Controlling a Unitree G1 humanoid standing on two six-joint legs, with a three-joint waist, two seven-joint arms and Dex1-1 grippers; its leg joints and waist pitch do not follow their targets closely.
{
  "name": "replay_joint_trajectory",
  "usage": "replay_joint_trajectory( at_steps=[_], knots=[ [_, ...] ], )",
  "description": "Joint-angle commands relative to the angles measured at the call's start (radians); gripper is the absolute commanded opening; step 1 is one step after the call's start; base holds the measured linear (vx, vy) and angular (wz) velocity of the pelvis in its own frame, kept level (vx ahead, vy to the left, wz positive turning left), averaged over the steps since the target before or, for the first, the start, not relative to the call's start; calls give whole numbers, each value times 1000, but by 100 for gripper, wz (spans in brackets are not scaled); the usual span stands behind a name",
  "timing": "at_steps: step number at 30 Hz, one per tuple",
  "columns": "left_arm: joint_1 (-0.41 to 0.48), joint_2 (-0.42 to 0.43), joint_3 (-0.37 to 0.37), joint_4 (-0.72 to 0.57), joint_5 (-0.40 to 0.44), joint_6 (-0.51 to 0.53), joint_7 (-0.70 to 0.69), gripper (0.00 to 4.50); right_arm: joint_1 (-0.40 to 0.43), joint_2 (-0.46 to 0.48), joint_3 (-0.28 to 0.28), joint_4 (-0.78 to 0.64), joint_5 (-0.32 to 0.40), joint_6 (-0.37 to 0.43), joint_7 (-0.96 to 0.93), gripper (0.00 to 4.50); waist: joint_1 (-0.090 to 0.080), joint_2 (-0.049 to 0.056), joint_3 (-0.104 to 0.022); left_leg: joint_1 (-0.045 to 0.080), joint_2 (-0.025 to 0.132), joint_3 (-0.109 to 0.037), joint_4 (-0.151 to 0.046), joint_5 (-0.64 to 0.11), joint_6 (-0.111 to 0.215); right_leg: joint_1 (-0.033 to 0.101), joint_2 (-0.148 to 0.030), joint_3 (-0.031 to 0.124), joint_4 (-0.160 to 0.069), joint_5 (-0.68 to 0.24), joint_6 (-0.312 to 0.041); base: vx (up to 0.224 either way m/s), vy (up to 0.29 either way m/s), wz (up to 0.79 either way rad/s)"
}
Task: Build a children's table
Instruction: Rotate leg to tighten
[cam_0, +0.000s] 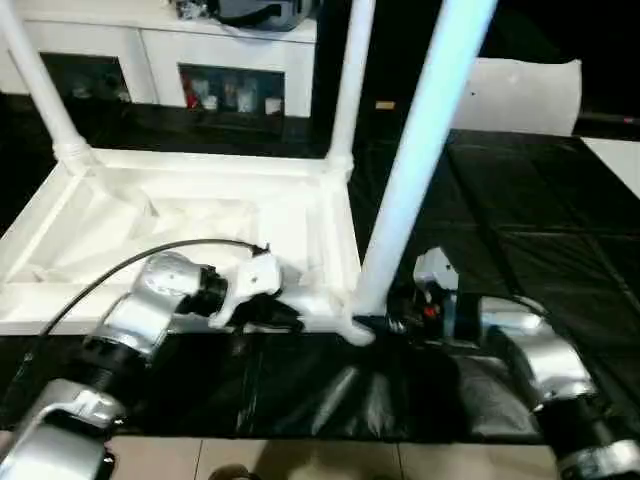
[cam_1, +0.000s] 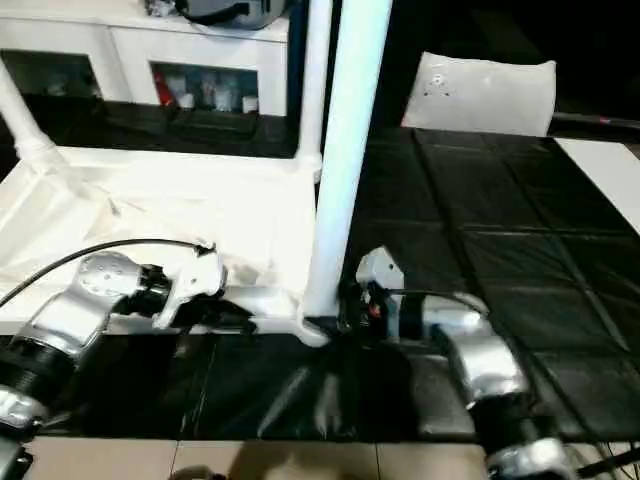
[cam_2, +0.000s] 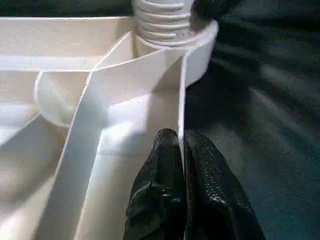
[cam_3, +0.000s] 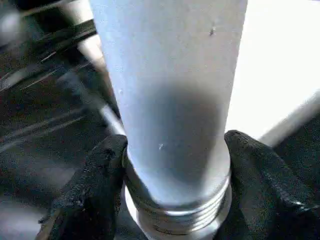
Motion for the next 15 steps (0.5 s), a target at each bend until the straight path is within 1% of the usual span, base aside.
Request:
replay_joint_trajectory(
  at_steps=[1,2,3,5,6,7,8,9,11,12,13,14,15],
  knots=[
    [-23,-125,53,-22,-51,50,194,0,0,97,27,29,7,40,-114,276,-14,5,-51,13,42,-13,-84,-264,-26,30,-73,32,-91,-365,-178,0,0,0],
    [-23,-158,61,-33,-47,81,240,0,-9,138,7,44,12,41,-171,276,-21,3,-51,14,41,-15,-83,-279,-29,29,-71,31,-94,-396,-163,0,0,0],
    [-24,-176,65,-39,-42,95,271,0,-17,160,-6,52,20,54,-199,276,-21,7,-52,15,41,-16,-83,-281,-27,28,-72,32,-95,-399,-160,0,0,0],
    [-26,-214,76,-47,-35,119,334,0,-39,195,-25,80,8,69,-277,276,-28,6,-53,10,39,-17,-83,-275,-17,30,-70,32,-96,-388,-157,0,0,0],
    [-26,-235,75,-52,-23,127,366,0,-51,213,-28,92,4,67,-298,276,-32,7,-53,7,38,-16,-83,-263,-15,30,-69,32,-96,-369,-159,0,0,0],
    [-27,-253,72,-52,-8,127,399,0,-61,225,-28,103,-1,64,-313,276,-34,6,-55,7,37,-15,-81,-258,-12,30,-68,33,-97,-358,-158,0,0,0],
    [-26,-268,67,-55,6,131,425,0,-69,238,-29,110,-12,66,-338,276,-38,5,-54,4,36,-14,-80,-247,-1,30,-66,33,-97,-340,-159,0,0,0],
    [-23,-286,65,-63,23,145,455,0,-78,256,-31,121,-31,62,-376,276,-39,8,-55,4,36,-14,-80,-243,1,31,-67,33,-97,-336,-159,0,0,0],
    [-20,-306,60,-70,47,160,494,0,-89,282,-41,133,-53,71,-437,276,-40,8,-57,3,38,-14,-80,-221,4,31,-65,33,-93,-288,-164,0,0,0],
    [-20,-306,53,-69,60,160,499,0,-90,287,-43,135,-59,67,-449,276,-42,2,-59,0,38,-13,-79,-201,8,35,-64,32,-88,-250,-171,0,0,0],
    [-20,-305,52,-68,62,160,500,0,-90,287,-43,135,-59,66,-450,276,-40,6,-60,-1,37,-13,-78,-187,14,37,-65,32,-86,-225,-175,0,0,0],
    [-23,-285,34,-61,86,149,499,0,-87,295,-56,138,-52,57,-459,311,-40,10,-61,1,38,-12,-76,-175,21,37,-64,32,-84,-191,-180,0,0,0],
    [-22,-282,34,-60,87,149,498,0,-87,295,-59,138,-50,54,-459,332,-40,8,-62,0,38,-12,-76,-170,26,37,-64,32,-83,-175,-184,0,0,0]
  ],
)
